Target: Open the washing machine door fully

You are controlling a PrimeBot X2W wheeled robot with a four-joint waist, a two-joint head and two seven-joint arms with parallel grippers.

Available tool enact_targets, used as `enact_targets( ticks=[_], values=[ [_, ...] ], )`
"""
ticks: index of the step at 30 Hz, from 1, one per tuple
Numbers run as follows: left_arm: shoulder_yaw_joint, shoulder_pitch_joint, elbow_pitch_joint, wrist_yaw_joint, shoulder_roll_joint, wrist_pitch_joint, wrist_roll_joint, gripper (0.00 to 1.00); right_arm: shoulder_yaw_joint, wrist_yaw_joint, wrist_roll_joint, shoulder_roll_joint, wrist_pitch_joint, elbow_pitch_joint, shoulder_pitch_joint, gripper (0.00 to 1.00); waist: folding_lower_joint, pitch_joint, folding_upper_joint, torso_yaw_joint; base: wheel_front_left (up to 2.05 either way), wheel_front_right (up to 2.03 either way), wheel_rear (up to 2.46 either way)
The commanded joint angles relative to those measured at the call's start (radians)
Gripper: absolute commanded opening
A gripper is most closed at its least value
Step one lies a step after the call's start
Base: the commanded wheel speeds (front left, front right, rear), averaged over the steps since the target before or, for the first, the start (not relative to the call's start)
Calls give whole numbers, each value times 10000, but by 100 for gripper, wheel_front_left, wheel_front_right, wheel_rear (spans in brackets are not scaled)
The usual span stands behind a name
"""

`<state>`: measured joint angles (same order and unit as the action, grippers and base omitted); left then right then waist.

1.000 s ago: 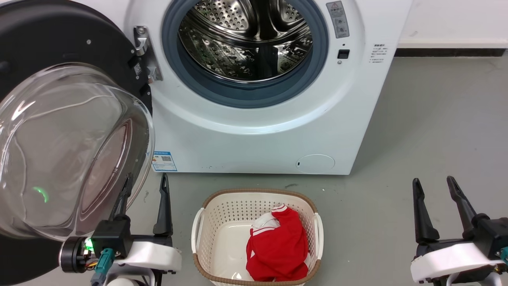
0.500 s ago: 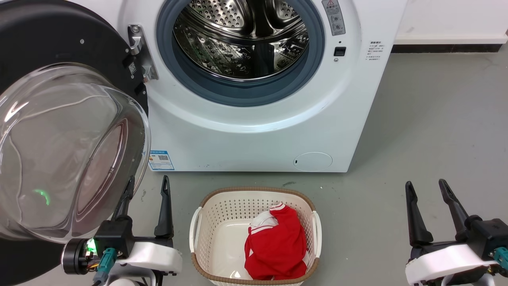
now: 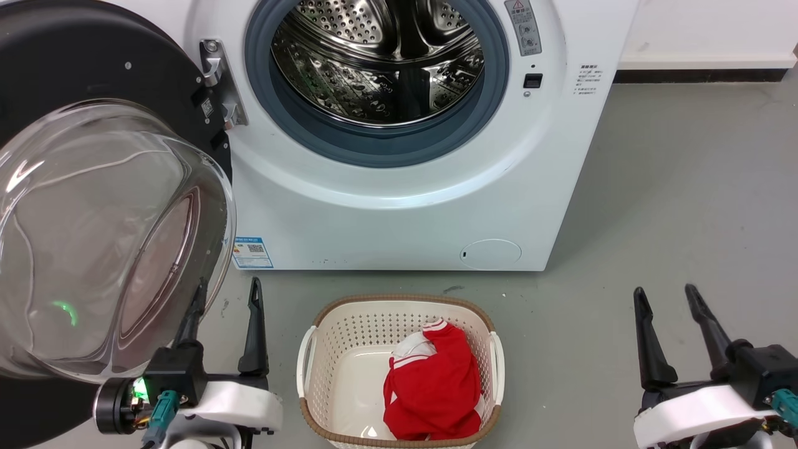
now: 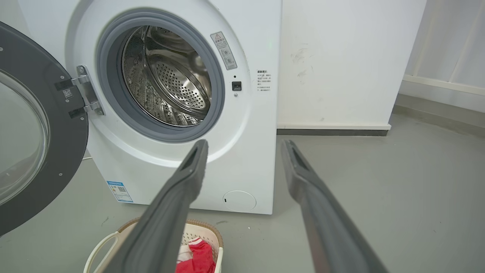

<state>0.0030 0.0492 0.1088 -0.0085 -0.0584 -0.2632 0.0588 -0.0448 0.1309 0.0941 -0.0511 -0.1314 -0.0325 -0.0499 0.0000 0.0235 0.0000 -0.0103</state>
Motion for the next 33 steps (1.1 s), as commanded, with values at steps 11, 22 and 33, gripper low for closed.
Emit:
enact_targets(
  ticks=[11, 22, 33],
  values=[
    [271, 165, 403, -149, 21, 582, 1828, 0, 40, 1, 1928, -77, 196, 378, 132, 0, 0, -15, 0, 7, 0, 0, 0],
    [315, 166, 454, -315, 29, 991, 3949, 0, 48, 1, 4061, -164, 447, 759, 390, 0, 0, -33, 0, 16, 0, 0, 0],
    [431, 243, 578, -461, 36, 1417, 5786, 0, 31, 1, 5907, -216, 684, 1068, 596, 0, 0, -51, 0, 25, 0, 0, 0]
  ],
)
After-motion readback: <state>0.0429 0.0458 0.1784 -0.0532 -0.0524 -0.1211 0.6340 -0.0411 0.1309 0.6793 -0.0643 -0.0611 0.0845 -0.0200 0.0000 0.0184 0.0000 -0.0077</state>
